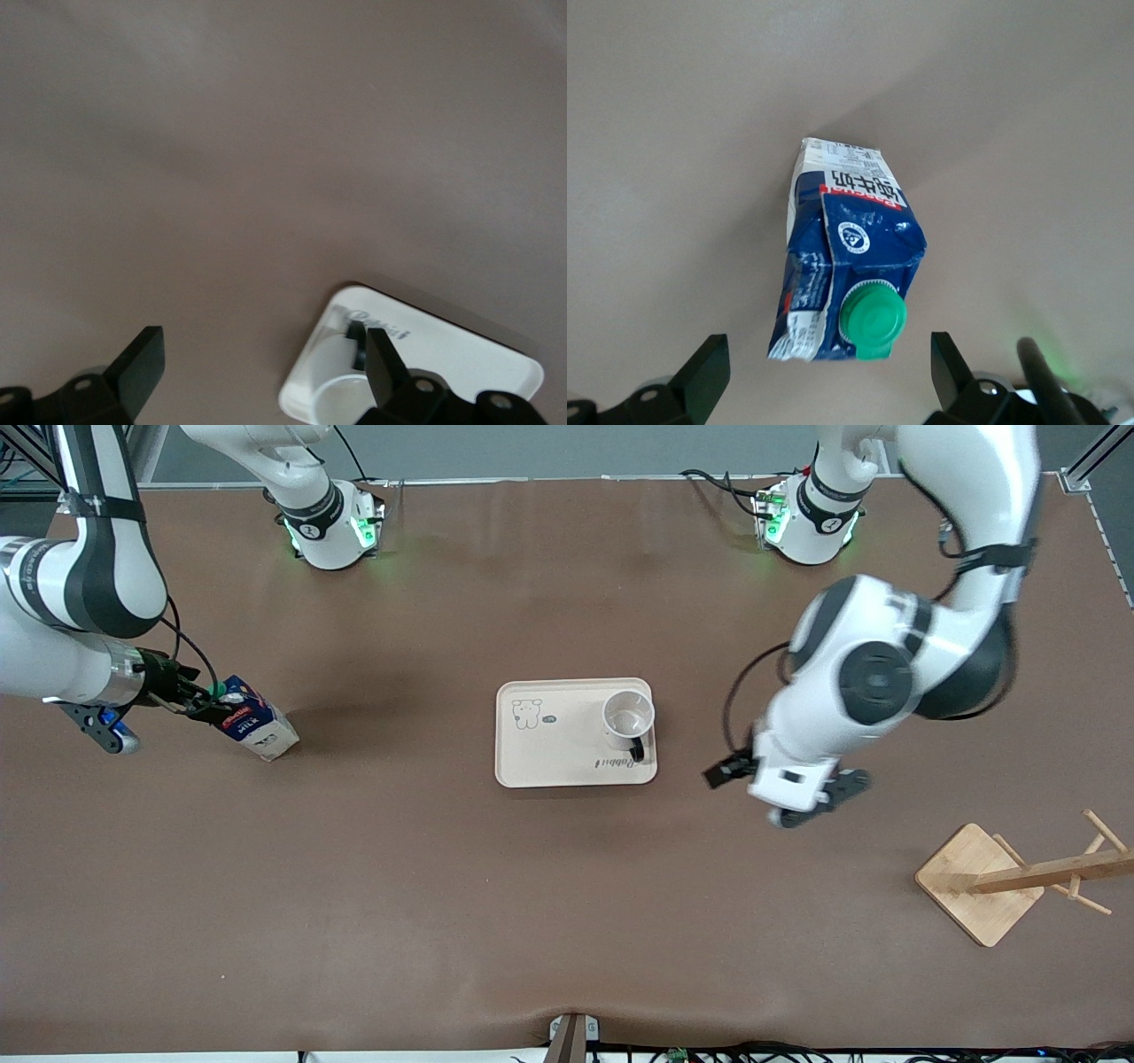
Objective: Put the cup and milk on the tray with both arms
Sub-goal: 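Release the mug and raise the left gripper while the right gripper grasps the carton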
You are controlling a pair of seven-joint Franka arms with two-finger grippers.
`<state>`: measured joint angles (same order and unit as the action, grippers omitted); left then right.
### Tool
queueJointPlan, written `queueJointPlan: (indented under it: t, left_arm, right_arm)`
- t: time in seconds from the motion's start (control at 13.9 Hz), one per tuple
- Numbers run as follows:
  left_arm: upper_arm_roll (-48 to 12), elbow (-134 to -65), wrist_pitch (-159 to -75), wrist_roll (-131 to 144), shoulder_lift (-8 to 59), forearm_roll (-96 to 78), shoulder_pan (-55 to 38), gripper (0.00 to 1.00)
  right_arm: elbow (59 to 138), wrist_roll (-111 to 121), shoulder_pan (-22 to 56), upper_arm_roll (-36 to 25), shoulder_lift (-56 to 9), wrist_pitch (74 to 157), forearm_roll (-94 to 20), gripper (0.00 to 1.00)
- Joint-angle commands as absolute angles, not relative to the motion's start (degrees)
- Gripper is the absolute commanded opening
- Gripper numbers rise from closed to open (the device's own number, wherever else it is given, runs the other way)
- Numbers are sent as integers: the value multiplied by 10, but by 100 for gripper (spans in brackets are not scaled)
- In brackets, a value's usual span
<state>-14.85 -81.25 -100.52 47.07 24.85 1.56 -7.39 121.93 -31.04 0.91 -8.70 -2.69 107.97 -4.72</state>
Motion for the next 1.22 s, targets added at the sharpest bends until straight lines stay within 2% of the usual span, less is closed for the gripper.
queueJointPlan:
  t: [0.0,0.14,0.36,0.43,0.5,0.58,0.79,0.93,1.15]
  left_arm:
    - [-152,-805,-972,435,219,27,-24,100]
    - [-154,-805,-962,384,198,27,23,100]
    - [-154,-806,-934,295,166,27,81,100]
    - [-153,-806,-927,294,155,27,87,100]
    - [-152,-805,-920,293,148,27,89,100]
    - [-152,-805,-918,290,138,26,97,100]
    - [-155,-805,-919,215,128,25,130,100]
    - [-156,-804,-918,154,122,25,147,100]
    - [-131,-807,-919,105,93,24,135,100]
  right_arm:
    - [1284,-323,11,-86,13,1127,-46,100]
    - [1285,-323,8,-86,10,1131,-46,100]
    - [1303,-323,3,-87,9,1183,-46,100]
    - [1307,-324,-1,-86,8,1183,-46,85]
    - [1314,-324,-1,-86,8,1185,-46,55]
    - [1316,-324,0,-86,8,1186,-46,43]
    - [1315,-323,3,-86,9,1179,-47,27]
    - [1303,-323,4,-85,12,1159,-48,27]
    - [1200,-324,41,-85,7,1055,-51,26]
